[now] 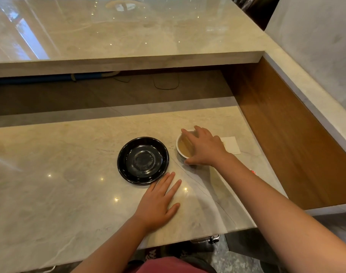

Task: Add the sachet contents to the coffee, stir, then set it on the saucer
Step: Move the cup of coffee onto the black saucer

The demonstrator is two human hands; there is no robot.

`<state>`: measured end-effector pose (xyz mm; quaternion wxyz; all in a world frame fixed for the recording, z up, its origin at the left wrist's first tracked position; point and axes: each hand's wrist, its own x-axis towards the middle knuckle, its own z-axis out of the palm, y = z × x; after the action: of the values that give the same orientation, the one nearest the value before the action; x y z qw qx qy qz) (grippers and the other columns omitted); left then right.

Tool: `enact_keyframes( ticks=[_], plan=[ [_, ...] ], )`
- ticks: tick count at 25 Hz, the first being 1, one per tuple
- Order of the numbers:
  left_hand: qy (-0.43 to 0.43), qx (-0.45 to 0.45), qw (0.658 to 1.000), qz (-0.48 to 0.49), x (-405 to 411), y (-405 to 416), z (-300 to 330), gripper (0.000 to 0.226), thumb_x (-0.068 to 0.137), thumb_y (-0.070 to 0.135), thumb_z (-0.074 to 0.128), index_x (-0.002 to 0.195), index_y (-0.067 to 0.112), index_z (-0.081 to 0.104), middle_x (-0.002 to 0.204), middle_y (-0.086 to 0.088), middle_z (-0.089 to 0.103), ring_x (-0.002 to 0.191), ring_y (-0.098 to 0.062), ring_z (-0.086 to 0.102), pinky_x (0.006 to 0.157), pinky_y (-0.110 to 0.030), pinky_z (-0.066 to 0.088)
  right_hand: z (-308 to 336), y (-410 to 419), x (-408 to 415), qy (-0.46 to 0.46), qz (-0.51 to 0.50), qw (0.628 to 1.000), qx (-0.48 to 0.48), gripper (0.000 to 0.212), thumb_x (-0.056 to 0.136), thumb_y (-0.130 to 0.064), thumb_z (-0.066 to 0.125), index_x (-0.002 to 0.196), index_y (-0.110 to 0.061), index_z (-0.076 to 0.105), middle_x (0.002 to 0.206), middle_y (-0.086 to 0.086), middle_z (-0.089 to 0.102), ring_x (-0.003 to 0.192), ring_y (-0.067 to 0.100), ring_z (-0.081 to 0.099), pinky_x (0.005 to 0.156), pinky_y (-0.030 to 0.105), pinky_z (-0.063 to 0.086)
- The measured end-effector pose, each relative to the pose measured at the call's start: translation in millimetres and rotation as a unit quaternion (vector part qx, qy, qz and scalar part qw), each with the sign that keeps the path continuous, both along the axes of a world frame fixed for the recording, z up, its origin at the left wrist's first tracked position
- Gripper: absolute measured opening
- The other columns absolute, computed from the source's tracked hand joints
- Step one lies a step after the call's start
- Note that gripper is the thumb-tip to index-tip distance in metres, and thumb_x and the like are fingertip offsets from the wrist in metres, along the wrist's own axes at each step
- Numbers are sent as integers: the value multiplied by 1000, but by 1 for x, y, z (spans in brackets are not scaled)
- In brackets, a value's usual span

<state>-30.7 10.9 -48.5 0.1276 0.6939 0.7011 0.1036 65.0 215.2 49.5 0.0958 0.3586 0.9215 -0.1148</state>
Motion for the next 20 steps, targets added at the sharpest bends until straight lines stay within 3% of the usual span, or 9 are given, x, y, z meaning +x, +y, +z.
enact_keyframes(
  ticks=[4,10,20],
  plan=[
    [-7,-8,1000,-24,-11,-9,0,64,92,55,30,145,36,-2,156,2,-4,140,-11,-12,114,-35,1,5,7,-10,-38,10,999,-13,108,59,-48,79,141,-34,11,145,14,28,127,36,32,91,47,44],
    [-8,-7,999,-54,-28,-29,0,64,93,52,33,146,33,4,157,1,1,140,-12,-9,114,-39,-1,3,7,-7,8,-6,1000,-25,97,53,-48,78,133,-32,26,134,13,33,121,33,31,82,44,47],
    [-32,20,996,-82,-40,-43,-1,63,92,49,39,146,28,13,155,-3,7,141,-14,-5,112,-42,-7,20,-30,-32,92,3,996,-4,93,51,-51,75,130,-32,29,127,12,36,116,30,33,72,35,40]
  ],
)
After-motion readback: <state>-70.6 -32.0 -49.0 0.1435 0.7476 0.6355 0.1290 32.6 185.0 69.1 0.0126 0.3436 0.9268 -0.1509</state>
